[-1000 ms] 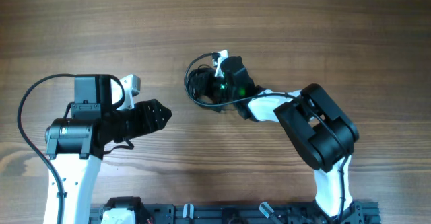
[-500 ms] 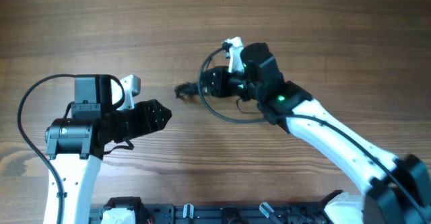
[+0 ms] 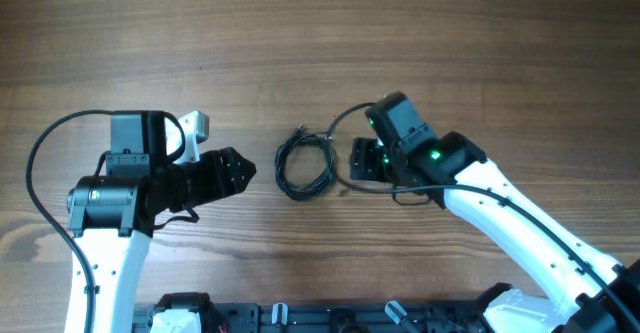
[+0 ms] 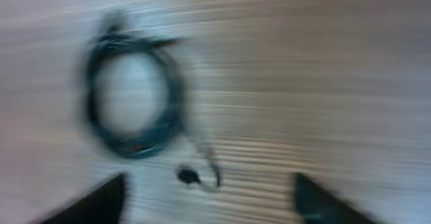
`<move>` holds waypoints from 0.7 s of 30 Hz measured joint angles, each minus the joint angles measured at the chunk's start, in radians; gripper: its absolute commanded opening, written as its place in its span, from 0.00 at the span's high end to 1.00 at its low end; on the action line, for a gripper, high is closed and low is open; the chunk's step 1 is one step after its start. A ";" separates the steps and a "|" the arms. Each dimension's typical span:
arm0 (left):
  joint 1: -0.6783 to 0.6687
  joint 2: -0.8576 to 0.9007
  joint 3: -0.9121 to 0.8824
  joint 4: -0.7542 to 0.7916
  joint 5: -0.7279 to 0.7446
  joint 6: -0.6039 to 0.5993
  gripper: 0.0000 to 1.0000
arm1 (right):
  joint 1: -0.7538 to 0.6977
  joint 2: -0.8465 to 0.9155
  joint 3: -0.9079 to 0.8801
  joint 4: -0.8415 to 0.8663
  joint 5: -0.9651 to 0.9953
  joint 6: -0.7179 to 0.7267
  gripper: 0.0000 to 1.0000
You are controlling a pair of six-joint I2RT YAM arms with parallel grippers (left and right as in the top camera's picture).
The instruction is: Untangle cables
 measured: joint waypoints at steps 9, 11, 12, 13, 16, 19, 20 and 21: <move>0.000 0.000 0.000 0.020 0.000 0.000 0.23 | 0.004 0.005 0.000 0.055 -0.372 -0.165 0.01; 0.000 0.000 0.000 0.049 -0.005 0.000 0.23 | 0.048 0.021 0.000 0.032 -0.435 -0.244 0.00; 0.000 0.000 0.000 0.073 -0.017 0.001 0.23 | 0.068 0.034 0.000 0.019 -0.445 -0.280 0.00; 0.000 0.000 0.000 0.089 -0.027 0.001 0.24 | 0.082 0.048 0.000 0.007 -0.443 -0.317 0.00; 0.000 0.000 0.000 0.111 -0.049 -0.003 0.23 | 0.091 0.110 0.000 0.000 -0.420 -0.406 0.01; 0.000 0.000 0.000 0.111 -0.053 -0.008 0.23 | 0.091 0.181 0.000 0.089 -0.429 -0.431 0.13; 0.000 0.000 0.000 0.111 -0.053 -0.009 0.23 | 0.092 0.208 0.000 0.127 -0.446 -0.424 0.17; 0.000 0.000 0.000 0.109 -0.054 -0.010 0.23 | 0.092 0.234 0.000 0.170 -0.470 -0.425 0.19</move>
